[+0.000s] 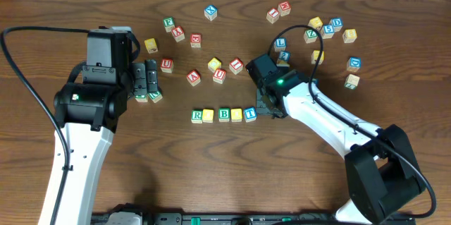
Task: Spell out ROBOT
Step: 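Lower the T block right of the yellow O and open the right gripper, then raise the right gripper and move it aside to the right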
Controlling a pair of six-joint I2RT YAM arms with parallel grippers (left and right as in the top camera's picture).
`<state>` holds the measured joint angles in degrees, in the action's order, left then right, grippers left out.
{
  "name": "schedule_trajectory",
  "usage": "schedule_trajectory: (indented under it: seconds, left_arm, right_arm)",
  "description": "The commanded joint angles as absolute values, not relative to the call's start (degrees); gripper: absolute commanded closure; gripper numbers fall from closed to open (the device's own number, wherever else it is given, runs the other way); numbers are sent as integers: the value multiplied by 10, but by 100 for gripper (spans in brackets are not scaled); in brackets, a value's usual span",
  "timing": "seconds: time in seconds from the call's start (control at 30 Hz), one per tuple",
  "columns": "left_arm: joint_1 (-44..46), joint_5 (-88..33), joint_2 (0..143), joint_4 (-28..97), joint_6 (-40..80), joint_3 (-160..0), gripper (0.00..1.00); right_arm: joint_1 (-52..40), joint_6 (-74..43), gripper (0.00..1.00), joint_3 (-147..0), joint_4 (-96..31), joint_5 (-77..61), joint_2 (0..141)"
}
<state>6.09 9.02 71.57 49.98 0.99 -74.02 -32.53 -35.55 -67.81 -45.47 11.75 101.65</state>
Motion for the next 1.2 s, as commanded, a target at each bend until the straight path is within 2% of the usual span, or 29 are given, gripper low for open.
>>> schedule_trajectory:
  seconds: [0.0,0.27,0.63,1.17]
  left_arm:
    - [58,96,715,502,0,-749,2]
    - [58,96,715,502,0,-749,2]
    - [58,96,715,502,0,-749,2]
    - [58,96,715,502,0,-749,2]
  right_arm:
    - [-340,-382,99,-668,-456,109,1016]
    - [-377,-418,99,-604,-389,100,1016]
    - [-401,-417,99,-599,-343,82,1016]
    - [-407,-417,99,-599,-333,90,1016]
